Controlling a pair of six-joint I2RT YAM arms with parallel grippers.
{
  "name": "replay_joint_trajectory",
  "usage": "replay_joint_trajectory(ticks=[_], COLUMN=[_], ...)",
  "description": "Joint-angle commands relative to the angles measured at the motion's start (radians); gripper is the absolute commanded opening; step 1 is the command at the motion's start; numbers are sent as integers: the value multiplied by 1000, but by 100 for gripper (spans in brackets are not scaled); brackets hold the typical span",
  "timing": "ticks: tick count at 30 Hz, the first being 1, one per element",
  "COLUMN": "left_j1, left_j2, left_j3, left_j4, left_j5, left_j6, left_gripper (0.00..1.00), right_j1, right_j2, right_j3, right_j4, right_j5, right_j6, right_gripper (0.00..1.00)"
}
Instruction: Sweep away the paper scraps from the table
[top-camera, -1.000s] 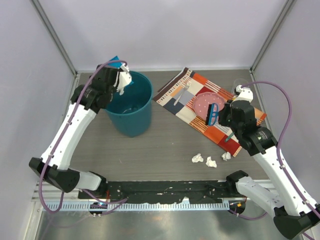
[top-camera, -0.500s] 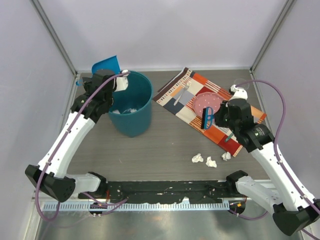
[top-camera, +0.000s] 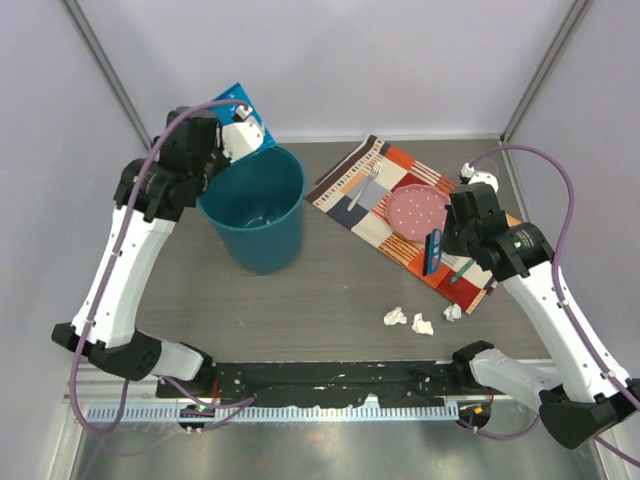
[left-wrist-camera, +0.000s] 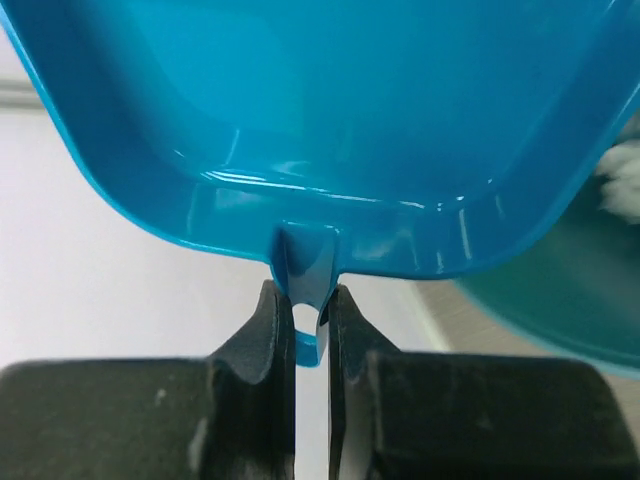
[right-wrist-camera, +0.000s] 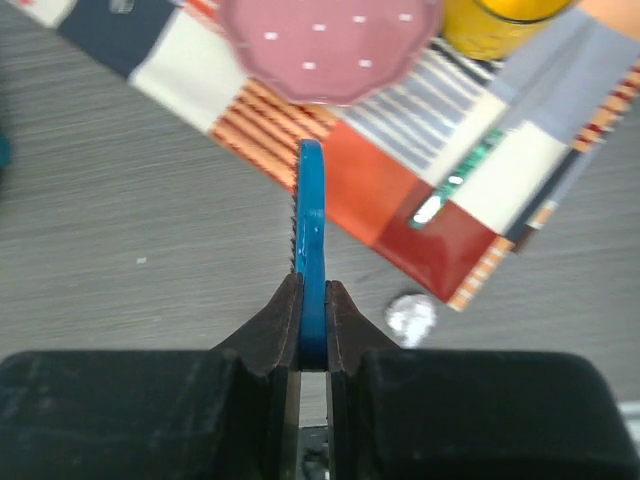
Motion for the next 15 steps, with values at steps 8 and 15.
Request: replay_joint_trajectory(ticks=[8,15], left_j1=[-438,-549], left_j2=[14,68], left_j3=[-84,-270], left_j4=[-340,-311], left_j5=[322,552], left_j6=[-390,-446], left_gripper=[0,0], right_j1=[-3,-1], right_j2=[15,0], right_j3=[32,-98], right_j4=[-69,-124], right_j5=[417,396], right_j6=[-315,-569], right_gripper=[1,1])
